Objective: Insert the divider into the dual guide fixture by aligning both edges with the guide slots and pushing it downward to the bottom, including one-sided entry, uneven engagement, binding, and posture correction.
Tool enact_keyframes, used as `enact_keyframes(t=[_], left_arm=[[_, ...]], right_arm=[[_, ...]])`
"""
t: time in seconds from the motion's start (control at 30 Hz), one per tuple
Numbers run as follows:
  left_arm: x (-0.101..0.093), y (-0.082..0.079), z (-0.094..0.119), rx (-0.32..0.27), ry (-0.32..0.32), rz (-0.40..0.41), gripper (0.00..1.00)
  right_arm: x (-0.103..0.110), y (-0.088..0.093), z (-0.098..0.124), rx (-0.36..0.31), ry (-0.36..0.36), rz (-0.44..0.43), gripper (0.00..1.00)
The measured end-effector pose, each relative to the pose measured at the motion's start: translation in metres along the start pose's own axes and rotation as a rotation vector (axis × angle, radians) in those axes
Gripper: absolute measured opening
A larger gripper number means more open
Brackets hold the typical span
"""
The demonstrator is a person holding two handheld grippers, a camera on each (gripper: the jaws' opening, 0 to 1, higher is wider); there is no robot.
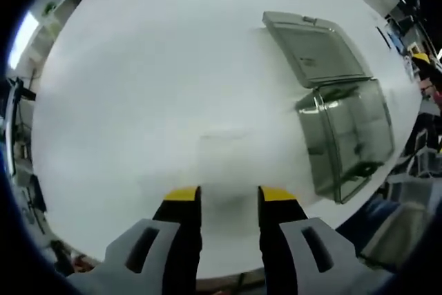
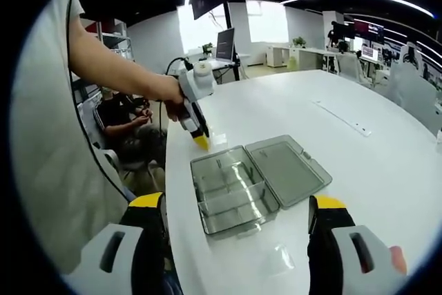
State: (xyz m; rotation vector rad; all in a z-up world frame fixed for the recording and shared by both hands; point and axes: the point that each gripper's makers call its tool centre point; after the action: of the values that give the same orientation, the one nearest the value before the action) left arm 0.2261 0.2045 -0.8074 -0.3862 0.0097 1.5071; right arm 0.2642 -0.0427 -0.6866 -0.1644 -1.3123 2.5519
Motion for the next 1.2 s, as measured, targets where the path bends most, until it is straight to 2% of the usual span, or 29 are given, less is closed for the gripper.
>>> enact_keyframes(t=[0.23,0.43,0.63,0.73,0.93,1.2], left_arm=[[-0.011,-0.004,0.006,-0.044,0.07,0.008,0.28],[-0.015,-0.003,0.009,-0.081,0.129,0.06,0.28],[-0.022,-0.007,0.018,-0.14,0.218,0.129,0.28],[-0.028,-0.008,0.024,-0.159,0.25,0.138,0.28],[-0.048,-0.016,0.035,-0.215,0.349,0.17,0.28],[-0.064,-0.024,0.047,-0.254,0.426,0.185,0.28]], right_arm=[[0.002,-0.003,-0.002,-0.009,-0.005,-0.017,0.83],[0.004,-0.006,-0.002,-0.016,-0.009,-0.033,0.83],[0.005,-0.01,-0.001,-0.03,-0.014,-0.055,0.83],[0.006,-0.012,0.0,-0.035,-0.018,-0.065,0.83],[0.007,-0.017,0.0,-0.044,-0.027,-0.084,0.83],[0.007,-0.022,0.002,-0.057,-0.035,-0.108,0.83]])
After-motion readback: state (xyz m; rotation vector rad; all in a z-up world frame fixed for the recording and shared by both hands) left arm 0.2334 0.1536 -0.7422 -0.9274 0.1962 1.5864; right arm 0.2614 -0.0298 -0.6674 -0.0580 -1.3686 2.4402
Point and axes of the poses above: the point that each gripper's makers call its tool centre point, and the gripper's own axes: z roughly backward along the fingers, x roughly to its left, y roughly out of its underside, and after that the axes turned 9 degrees about y, right-handed
